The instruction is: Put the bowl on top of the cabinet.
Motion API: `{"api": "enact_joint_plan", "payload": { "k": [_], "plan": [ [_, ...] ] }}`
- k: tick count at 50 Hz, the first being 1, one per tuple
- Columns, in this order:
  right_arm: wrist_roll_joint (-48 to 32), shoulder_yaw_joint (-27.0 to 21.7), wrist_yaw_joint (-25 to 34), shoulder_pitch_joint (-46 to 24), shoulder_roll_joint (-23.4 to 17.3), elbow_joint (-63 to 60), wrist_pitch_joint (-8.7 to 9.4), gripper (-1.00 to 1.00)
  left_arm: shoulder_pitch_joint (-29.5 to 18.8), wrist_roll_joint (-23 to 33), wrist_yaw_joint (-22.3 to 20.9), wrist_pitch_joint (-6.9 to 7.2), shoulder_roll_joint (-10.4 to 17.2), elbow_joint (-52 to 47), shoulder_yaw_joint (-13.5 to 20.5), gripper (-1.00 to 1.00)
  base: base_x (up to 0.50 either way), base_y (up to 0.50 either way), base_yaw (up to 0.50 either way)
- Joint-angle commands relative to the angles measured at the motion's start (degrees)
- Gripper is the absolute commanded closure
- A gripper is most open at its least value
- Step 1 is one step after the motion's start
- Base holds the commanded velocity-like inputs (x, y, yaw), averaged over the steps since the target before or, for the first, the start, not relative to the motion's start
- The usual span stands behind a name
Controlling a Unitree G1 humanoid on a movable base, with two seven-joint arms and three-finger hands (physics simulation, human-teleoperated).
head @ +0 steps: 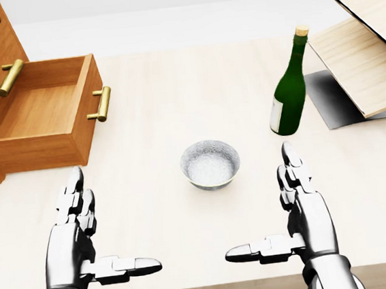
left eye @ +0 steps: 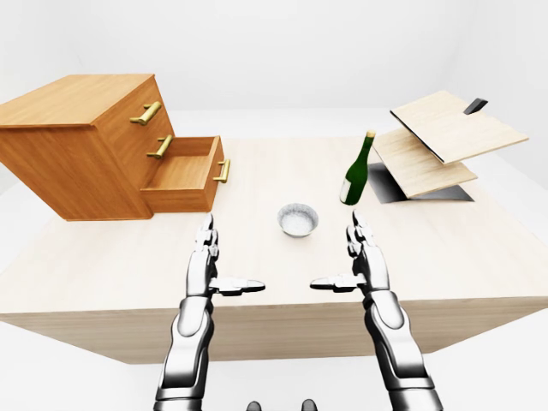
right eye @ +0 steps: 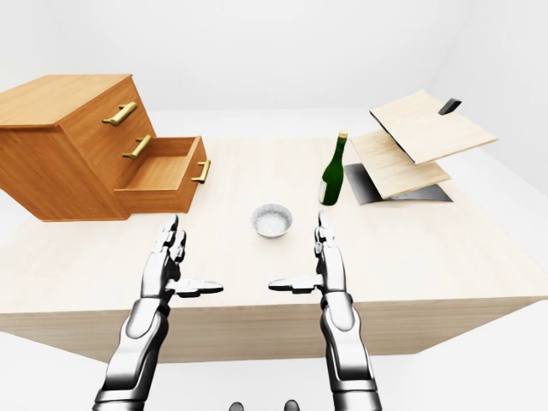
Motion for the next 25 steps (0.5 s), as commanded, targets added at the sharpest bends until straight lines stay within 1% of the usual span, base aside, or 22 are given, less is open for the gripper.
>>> {"api": "enact_joint_plan", "payload": {
  "k": [1, 2, 3, 5, 6, 8, 9, 12, 13, 16, 18, 20, 22, 24, 25],
  "plan": [
    [1.1, -1.4, 1.5, -0.2, -0.6, 0.2, 0.05, -1.00, 0.1, -0.6, -1.4, 0.17, 0.7, -0.2, 1.3, -1.00, 0.00, 0.00, 0.00],
    [1.2, -1.4, 1.5, -0.2, -0.6, 0.1, 0.01, -1.00, 0.2, -0.6, -1.4, 0.61, 0.7, -0.8, 1.3, -1.00, 0.00, 0.00, 0.00],
    [1.2, -1.3, 1.4, 0.1, -0.6, -1.0, 0.79, -1.00, 0.3, -0.6, -1.4, 0.93, 0.6, -1.3, 1.2, -1.00, 0.00, 0.00, 0.00],
    [1.2, -1.3, 1.4, -0.1, -0.6, -0.4, 0.45, -1.00, 0.4, -0.6, -1.4, 1.23, 0.6, -1.7, 1.2, -1.00, 0.00, 0.00, 0.00],
    [1.1, -1.2, 1.4, 0.1, -0.5, -0.9, 0.70, -1.00, 0.4, -0.6, -1.5, 1.19, 0.6, -1.6, 1.2, -1.00, 0.00, 0.00, 0.00],
    [1.1, -1.3, 1.5, -0.1, -0.6, 0.1, -0.16, -1.00, 0.2, -0.6, -1.5, 0.79, 0.6, -1.0, 1.3, -1.00, 0.00, 0.00, 0.00],
    [1.1, -1.2, 1.4, 0.2, -0.5, -0.9, 0.66, -1.00, 0.3, -0.6, -1.5, 0.83, 0.6, -1.1, 1.2, -1.00, 0.00, 0.00, 0.00],
    [1.1, -1.2, 1.4, 0.2, -0.5, -0.7, 0.34, -1.00, 0.3, -0.6, -1.5, 0.85, 0.6, -1.2, 1.2, -1.00, 0.00, 0.00, 0.00],
    [1.1, -1.2, 1.4, 0.2, -0.5, -1.2, 0.72, -1.00, 0.3, -0.6, -1.5, 0.96, 0.6, -1.4, 1.2, -1.00, 0.00, 0.00, 0.00],
    [1.2, -1.0, 1.4, 0.7, -0.5, -3.2, 2.08, -1.00, 0.5, -0.6, -1.5, 1.88, 0.6, -2.5, 1.2, -1.00, 0.00, 0.00, 0.00],
    [1.2, -1.1, 1.5, 0.7, -0.5, -3.2, 1.97, -1.00, 0.5, -0.6, -1.6, 2.42, 0.6, -3.2, 1.2, -1.00, 0.00, 0.00, 0.00],
    [1.2, -1.1, 1.5, 0.7, -0.6, -3.7, 2.36, -1.00, 0.7, -0.7, -1.7, 3.63, 0.7, -4.9, 1.2, -1.00, 0.00, 0.00, 0.00],
    [1.1, -1.2, 1.5, 0.5, -0.6, -4.3, 3.00, -1.00, 0.6, -0.6, -1.8, 4.03, 0.8, -5.6, 1.3, -1.00, 0.00, 0.00, 0.00],
    [1.1, -1.2, 1.7, 0.7, -0.7, -5.8, 3.90, -1.00, 0.5, -0.5, -1.8, 4.73, 0.9, -6.5, 1.5, -1.00, 0.00, 0.00, 0.00],
    [0.8, -1.1, 1.6, 0.6, -0.8, -7.3, 4.79, -1.00, 0.5, -0.6, -1.9, 4.91, 0.9, -7.8, 1.6, -1.00, 0.00, 0.00, 0.00]
  ]
}}
